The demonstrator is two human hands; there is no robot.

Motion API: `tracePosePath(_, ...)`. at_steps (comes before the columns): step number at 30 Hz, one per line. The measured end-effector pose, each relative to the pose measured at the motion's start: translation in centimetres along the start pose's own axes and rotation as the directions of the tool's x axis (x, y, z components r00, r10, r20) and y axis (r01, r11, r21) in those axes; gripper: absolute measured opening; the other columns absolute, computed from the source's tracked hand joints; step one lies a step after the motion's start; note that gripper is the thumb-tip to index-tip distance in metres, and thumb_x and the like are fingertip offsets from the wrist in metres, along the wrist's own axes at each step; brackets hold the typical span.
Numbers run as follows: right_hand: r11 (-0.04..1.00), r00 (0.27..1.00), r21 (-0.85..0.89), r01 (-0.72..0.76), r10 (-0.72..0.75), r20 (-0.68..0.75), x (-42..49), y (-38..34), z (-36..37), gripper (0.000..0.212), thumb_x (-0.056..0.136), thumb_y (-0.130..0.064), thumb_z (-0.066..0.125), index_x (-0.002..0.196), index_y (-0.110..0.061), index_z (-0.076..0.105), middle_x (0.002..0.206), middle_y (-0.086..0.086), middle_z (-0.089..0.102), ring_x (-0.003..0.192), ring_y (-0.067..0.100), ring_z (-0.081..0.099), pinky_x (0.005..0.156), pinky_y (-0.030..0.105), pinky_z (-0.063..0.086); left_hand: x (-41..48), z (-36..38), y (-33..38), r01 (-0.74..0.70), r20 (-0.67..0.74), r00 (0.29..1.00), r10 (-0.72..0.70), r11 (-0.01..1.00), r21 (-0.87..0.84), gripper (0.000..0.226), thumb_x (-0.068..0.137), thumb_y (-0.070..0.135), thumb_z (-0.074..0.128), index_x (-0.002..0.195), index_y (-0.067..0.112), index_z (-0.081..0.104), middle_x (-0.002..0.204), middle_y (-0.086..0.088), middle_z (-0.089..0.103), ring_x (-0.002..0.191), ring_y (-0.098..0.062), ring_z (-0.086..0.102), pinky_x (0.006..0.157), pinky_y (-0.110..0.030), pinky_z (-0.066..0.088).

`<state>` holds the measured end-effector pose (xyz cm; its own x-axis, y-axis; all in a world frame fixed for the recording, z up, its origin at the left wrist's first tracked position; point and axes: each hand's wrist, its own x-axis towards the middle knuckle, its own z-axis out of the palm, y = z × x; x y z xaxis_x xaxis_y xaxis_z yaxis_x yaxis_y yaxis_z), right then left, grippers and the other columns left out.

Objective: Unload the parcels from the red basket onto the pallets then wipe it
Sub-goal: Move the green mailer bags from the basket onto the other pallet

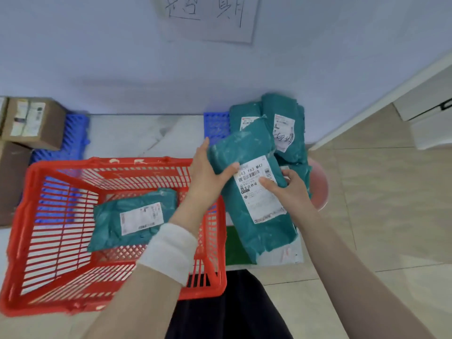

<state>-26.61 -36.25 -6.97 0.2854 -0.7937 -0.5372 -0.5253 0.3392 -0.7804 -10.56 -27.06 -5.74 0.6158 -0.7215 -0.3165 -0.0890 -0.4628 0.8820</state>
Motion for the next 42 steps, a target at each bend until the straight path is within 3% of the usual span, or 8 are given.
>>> tracePosePath(3, 0.997, 0.996, 0.025, -0.077, 0.078, -0.045, 2.7, 0.8, -0.1, 0.049, 0.068, -0.036, 0.079, 0.104, -0.020, 0.049, 0.103, -0.001, 0.064, 0.091, 0.016, 0.064, 0.075, 0.029, 0.052, 0.2, 4.0, -2.4, 0.235, 0.098, 0.970, -0.222, 0.960, -0.152, 0.105, 0.069, 0.024, 0.079, 0.144, 0.010, 0.008, 0.145, -0.003, 0.029, 0.136, -0.018, 0.028, 0.115, -0.037, 0.023)
tracePosePath(8, 0.985, 0.992, 0.139, -0.105, 0.114, -0.052, 7.3, 1.0, -0.4, 0.031, 0.077, -0.027, 0.072, 0.099, -0.018, 0.051, 0.101, 0.001, 0.064, 0.085, 0.010, 0.064, 0.067, 0.022, 0.049, 3.8, 6.7, -3.7, 0.363, -0.077, 0.931, -0.356, 0.900, 0.241, 0.085, 0.074, 0.046, 0.069, 0.140, 0.013, 0.028, 0.143, -0.017, 0.034, 0.134, -0.031, 0.026, 0.112, -0.038, 0.018)
tracePosePath(12, 0.994, 0.997, 0.099, -0.044, 0.050, -0.060, 11.2, -0.6, -1.7, 0.036, 0.079, -0.027, 0.071, 0.106, -0.019, 0.049, 0.105, 0.001, 0.063, 0.090, 0.011, 0.063, 0.074, 0.024, 0.049, 5.9, 8.9, -1.1, 0.468, -0.051, 0.882, -0.469, 0.856, 0.221, 0.075, 0.078, 0.048, 0.065, 0.140, 0.023, 0.031, 0.144, -0.030, 0.019, 0.138, -0.039, 0.007, 0.114, -0.038, 0.007)
tracePosePath(17, 0.995, 0.996, 0.077, 0.057, -0.052, -0.066, 18.1, -3.8, -2.6, 0.035, 0.079, -0.028, 0.070, 0.103, -0.023, 0.044, 0.094, -0.008, 0.058, 0.088, 0.010, 0.061, 0.081, 0.031, 0.049, 7.7, 12.9, 1.3, 0.184, -0.242, 0.957, -0.160, 0.980, 0.079, 0.065, 0.084, 0.029, 0.064, 0.140, 0.023, 0.032, 0.155, -0.013, -0.016, 0.143, -0.021, -0.015, 0.113, -0.028, -0.002)
tracePosePath(21, 0.994, 0.992, -0.021, 0.112, -0.113, -0.056, 23.0, -5.0, -1.4, 0.036, 0.080, -0.029, 0.069, 0.103, -0.024, 0.042, 0.086, -0.014, 0.054, 0.080, 0.001, 0.056, 0.067, 0.016, 0.044, 15.1, 14.1, 1.0, 0.182, -0.164, 0.970, -0.179, 0.983, -0.001, 0.065, 0.086, 0.027, 0.061, 0.142, 0.019, 0.030, 0.156, -0.007, 0.011, 0.144, -0.018, 0.005, 0.115, -0.030, 0.011)
tracePosePath(29, 0.857, 0.989, -0.494, 0.146, -0.141, 0.047, 28.4, -2.0, 1.2, 0.039, 0.087, -0.035, 0.057, 0.113, -0.007, 0.054, 0.088, 0.003, 0.060, 0.082, 0.023, 0.057, 0.065, 0.027, 0.038, 23.5, 15.6, -4.4, 0.406, 0.039, 0.912, -0.408, 0.913, 0.044, 0.057, 0.088, 0.029, 0.058, 0.137, 0.015, 0.034, 0.135, -0.006, 0.051, 0.119, -0.025, 0.051, 0.088, -0.027, 0.040)
tracePosePath(38, 0.839, 0.985, -0.520, 0.158, -0.174, 0.018, 28.2, -2.1, 1.8, 0.059, 0.085, -0.040, 0.059, 0.131, -0.008, 0.041, 0.121, 0.010, 0.059, 0.112, 0.026, 0.054, 0.090, 0.037, 0.045, 23.6, 15.3, -4.7, 0.410, 0.005, 0.912, -0.410, 0.912, 0.026, 0.060, 0.088, 0.029, 0.059, 0.139, 0.016, 0.031, 0.136, -0.003, 0.050, 0.115, -0.019, 0.052, 0.084, -0.027, 0.041)
tracePosePath(42, 0.810, 0.954, -0.543, 0.222, -0.296, -0.052, 25.4, -2.8, 1.3, 0.054, 0.086, -0.039, 0.059, 0.131, -0.015, 0.041, 0.121, 0.003, 0.054, 0.107, 0.015, 0.051, 0.072, 0.026, 0.034, 22.2, 14.0, -3.6, 0.348, -0.036, 0.937, -0.347, 0.937, 0.032, 0.053, 0.088, 0.028, 0.058, 0.136, 0.018, 0.036, 0.136, -0.001, 0.049, 0.115, -0.016, 0.050, 0.079, -0.023, 0.037)
